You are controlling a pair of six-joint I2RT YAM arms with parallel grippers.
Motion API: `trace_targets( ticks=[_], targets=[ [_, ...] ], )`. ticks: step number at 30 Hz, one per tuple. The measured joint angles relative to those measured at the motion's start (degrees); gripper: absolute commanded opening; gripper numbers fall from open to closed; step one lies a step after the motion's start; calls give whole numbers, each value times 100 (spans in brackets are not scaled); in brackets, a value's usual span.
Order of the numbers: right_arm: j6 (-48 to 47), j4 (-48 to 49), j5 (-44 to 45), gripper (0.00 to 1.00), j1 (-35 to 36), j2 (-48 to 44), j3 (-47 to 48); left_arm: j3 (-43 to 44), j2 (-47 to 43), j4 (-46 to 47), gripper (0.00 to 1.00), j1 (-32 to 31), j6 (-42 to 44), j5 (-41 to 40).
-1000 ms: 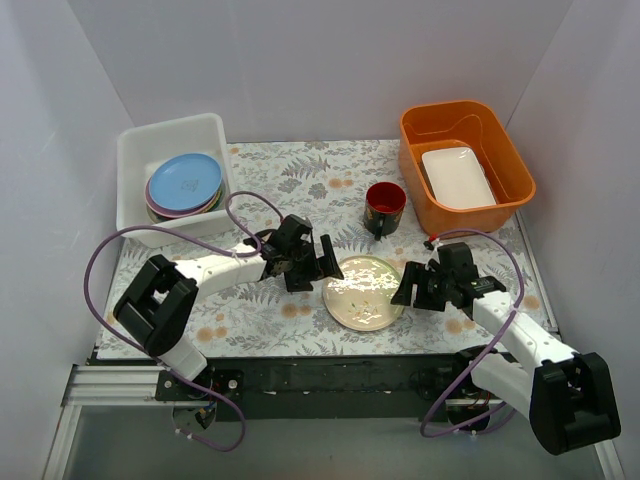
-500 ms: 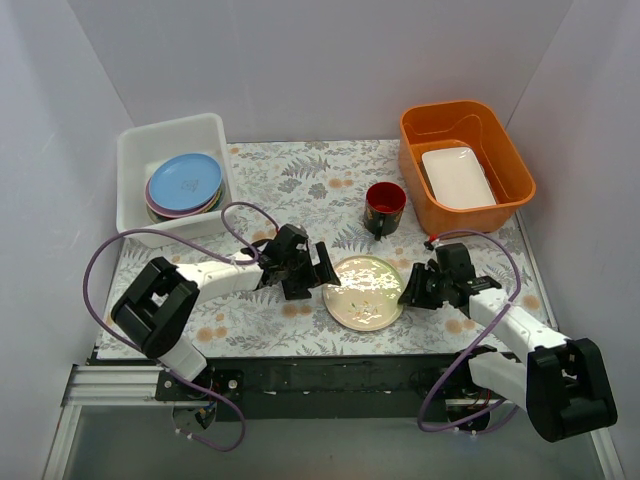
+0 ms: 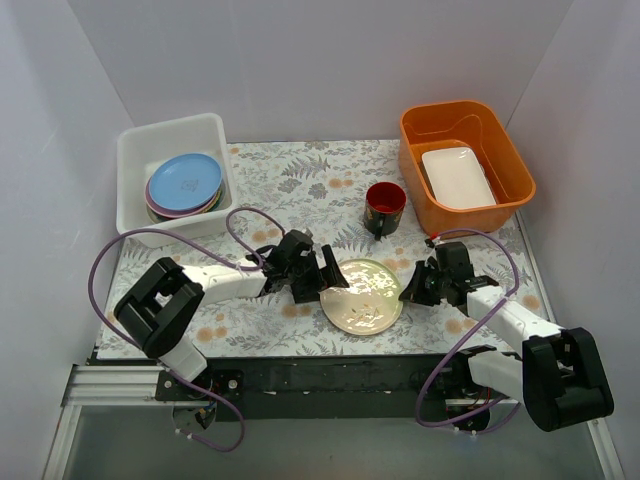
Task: Place the plates into the plastic bin on the countertop
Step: Pick up the plate at the center of the board.
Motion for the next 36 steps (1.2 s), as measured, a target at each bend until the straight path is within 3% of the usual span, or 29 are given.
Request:
trace_targets(
  ticks=[11,20,36],
  targets=[
    [-2,164,-74,1,-44,76,-28,-251,-103,337,89,-17,-120,-13],
    [-44,372,-188,1,-42,157,-48,-1180,-660,1263,85,-28,-540,17],
    [-96,439,-177,1,-107,-7,-157,-1580,-472,2424,77,24,-831,146]
  ],
)
